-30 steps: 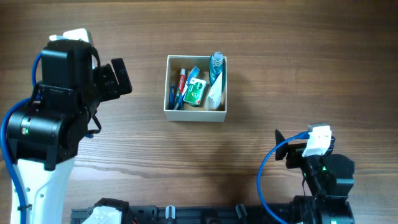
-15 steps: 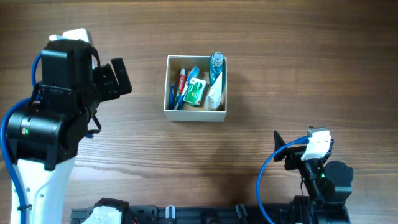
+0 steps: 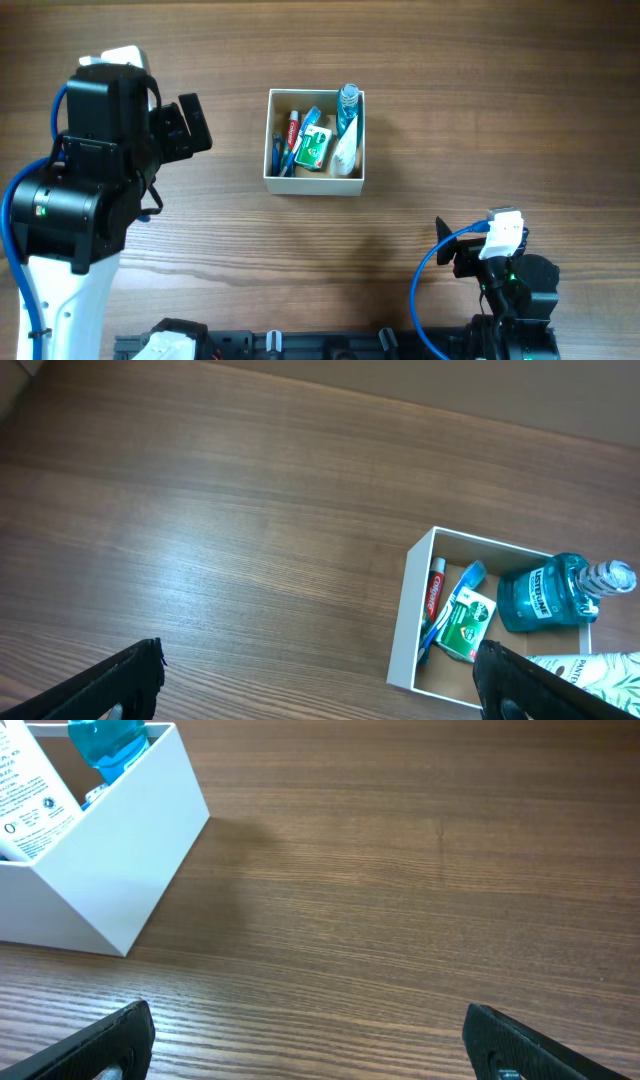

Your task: Pack container

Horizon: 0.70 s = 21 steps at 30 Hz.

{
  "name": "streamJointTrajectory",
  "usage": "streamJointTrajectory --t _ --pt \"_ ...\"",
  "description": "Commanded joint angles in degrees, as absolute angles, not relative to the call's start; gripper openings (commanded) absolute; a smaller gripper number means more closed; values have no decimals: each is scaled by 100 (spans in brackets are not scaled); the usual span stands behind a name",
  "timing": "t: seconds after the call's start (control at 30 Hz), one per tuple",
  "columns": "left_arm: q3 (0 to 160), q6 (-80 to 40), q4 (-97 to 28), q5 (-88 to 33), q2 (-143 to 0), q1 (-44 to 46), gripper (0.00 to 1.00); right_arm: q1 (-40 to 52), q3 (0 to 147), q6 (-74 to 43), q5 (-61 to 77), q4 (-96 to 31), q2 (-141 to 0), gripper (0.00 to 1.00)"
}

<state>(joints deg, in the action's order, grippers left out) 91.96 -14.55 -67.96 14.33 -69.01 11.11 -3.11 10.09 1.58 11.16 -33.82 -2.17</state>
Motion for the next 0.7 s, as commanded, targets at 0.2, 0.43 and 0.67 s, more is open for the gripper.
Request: streamJointTrajectory --t 0.2,0.43,0.67 --pt "9190 -1525 -6886 2119 -6654 967 100 -320 972 108 1212 -3393 -132 100" --pt "8108 -1466 -6060 1435 -5450 108 100 -320 972 110 1210 -3393 -132 100" --pt "5863 -849 -4617 687 -3857 -298 100 -320 972 110 1212 -3395 -132 100"
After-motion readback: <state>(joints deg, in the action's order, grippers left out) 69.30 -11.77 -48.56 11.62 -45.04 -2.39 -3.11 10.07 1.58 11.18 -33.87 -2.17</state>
